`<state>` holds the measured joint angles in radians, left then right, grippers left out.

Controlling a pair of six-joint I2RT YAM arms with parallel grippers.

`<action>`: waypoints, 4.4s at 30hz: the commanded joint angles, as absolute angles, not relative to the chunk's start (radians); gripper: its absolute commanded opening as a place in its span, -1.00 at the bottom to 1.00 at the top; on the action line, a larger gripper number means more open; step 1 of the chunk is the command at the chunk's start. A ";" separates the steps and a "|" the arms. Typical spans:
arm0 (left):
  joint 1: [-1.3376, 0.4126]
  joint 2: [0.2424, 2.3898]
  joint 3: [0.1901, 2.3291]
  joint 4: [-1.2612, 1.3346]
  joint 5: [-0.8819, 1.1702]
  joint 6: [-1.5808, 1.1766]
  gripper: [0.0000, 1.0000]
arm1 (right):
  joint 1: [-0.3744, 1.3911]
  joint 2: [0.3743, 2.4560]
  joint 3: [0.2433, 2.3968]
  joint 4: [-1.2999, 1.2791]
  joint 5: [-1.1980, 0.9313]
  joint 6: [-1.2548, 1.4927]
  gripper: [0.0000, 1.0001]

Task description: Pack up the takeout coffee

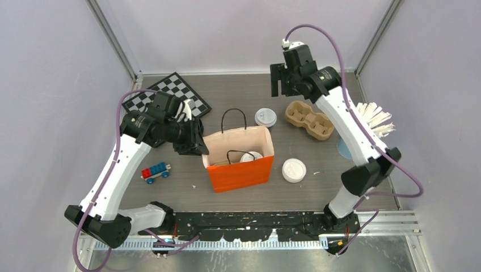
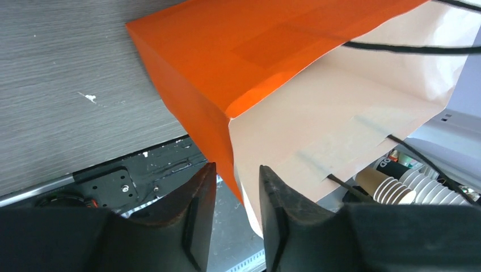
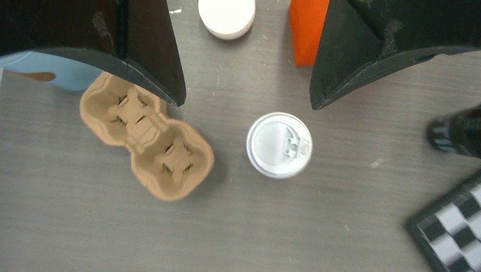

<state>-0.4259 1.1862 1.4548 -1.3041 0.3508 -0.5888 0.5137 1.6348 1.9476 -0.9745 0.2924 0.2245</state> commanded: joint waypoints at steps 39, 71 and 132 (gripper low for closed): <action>-0.423 1.014 1.456 -1.411 0.041 -0.572 0.99 | 0.483 2.036 1.983 -0.945 0.049 0.114 0.84; -0.423 0.991 1.420 -1.330 0.031 -0.619 0.92 | 0.511 2.056 2.051 -1.026 0.100 0.105 0.82; -0.423 0.958 1.427 -1.324 0.054 -0.601 0.76 | 0.517 2.012 1.908 -0.950 0.120 0.077 0.62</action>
